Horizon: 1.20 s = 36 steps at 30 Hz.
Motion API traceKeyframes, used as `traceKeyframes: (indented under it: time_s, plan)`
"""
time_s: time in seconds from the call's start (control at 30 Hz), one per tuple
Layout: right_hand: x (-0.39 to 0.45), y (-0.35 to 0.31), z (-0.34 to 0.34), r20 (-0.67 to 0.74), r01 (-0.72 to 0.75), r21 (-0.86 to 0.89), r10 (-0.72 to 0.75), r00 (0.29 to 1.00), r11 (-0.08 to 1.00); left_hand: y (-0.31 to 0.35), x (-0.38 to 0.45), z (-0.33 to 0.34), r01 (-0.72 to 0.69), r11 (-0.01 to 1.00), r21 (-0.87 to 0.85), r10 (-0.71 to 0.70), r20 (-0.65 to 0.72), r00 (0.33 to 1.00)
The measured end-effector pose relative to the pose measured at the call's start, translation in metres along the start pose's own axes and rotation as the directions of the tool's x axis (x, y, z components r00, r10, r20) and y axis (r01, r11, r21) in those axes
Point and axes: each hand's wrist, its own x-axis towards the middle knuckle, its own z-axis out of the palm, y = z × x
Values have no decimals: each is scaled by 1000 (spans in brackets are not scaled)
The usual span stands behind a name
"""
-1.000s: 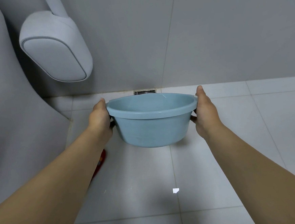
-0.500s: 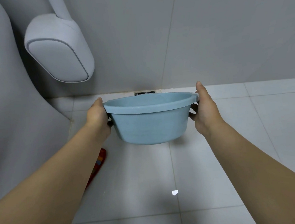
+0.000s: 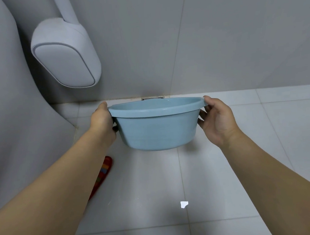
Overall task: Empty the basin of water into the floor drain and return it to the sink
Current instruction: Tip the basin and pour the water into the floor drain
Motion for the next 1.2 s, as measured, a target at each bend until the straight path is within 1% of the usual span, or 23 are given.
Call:
traceKeyframes:
  time_s: [0.13,0.27,0.57,0.77,1.0,1.2]
  plan:
    - [-2,0,-4,103,25,-34,-22,994,999,1,-1,0,0,1000,-3,0,0,1000]
    - [-2,-1,-6,143,23,-23,-19,990,999,1,-2,1,-4,1000,-4,4,2,1000]
    - [1,2,-11,138,20,4,-20,990,1000,3,-7,1,0,1000,-8,0,-7,1000]
    - [4,5,-14,154,17,-18,-14,988,1000,4,-9,0,-6,1000,-3,6,-3,1000]
    - [4,5,-14,132,21,-11,-20,991,1000,5,-12,4,-15,1000,-2,15,2,1000]
    - [5,4,-14,143,16,-15,-14,990,1000,4,-11,4,-15,1000,1,15,11,1000]
